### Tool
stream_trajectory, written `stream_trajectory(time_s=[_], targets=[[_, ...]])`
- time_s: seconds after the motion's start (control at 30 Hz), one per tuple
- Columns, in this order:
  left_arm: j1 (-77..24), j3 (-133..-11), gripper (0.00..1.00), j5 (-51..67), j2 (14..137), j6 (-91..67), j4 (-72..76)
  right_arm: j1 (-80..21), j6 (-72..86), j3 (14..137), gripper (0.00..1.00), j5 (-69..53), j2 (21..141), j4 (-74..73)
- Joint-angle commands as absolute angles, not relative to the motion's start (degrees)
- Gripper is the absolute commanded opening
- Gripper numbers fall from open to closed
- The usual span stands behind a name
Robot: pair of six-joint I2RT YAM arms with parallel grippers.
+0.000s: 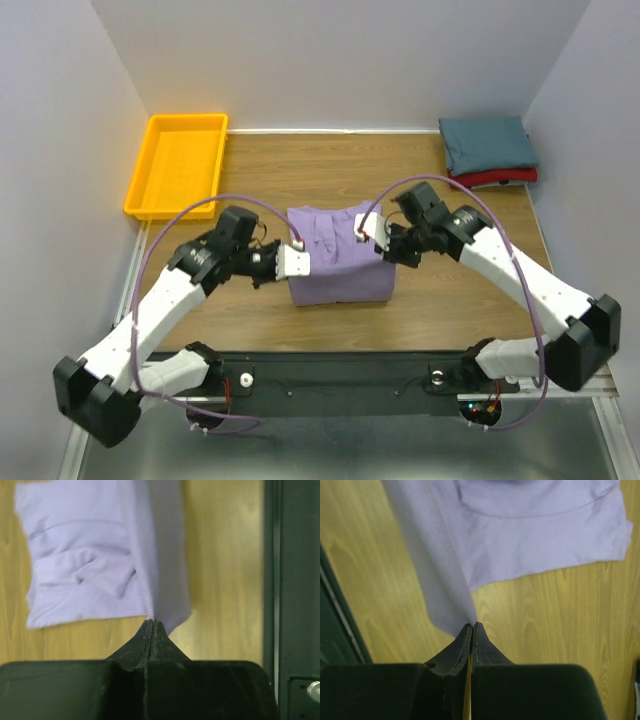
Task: Fold and stack the t-shirts
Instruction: Fold the tshirt
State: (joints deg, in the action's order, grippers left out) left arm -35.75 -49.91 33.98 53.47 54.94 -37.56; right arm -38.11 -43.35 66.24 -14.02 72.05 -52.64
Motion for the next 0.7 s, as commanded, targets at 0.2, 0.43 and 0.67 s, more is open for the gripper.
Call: stream_trajectory(time_s=[0.2,0.43,0.67], targets=[[-17.8,-69.6,0.0,44.3,81.1,63.5,-36.7,-24.5,-58.2,80.4,0.01,-22.9,90.7,-48.3],[-12.8,-83.2,0.0,43.9,104.4,61.8,-36.7,-20.1,-60.8,90.7,0.01,-25.5,110.1,-45.9],[-11.8,-88.1,0.0,40.5,117.8,56.0,-33.8,-19.3,-58.0,97.1,0.01,-25.8,123.0,-44.6]])
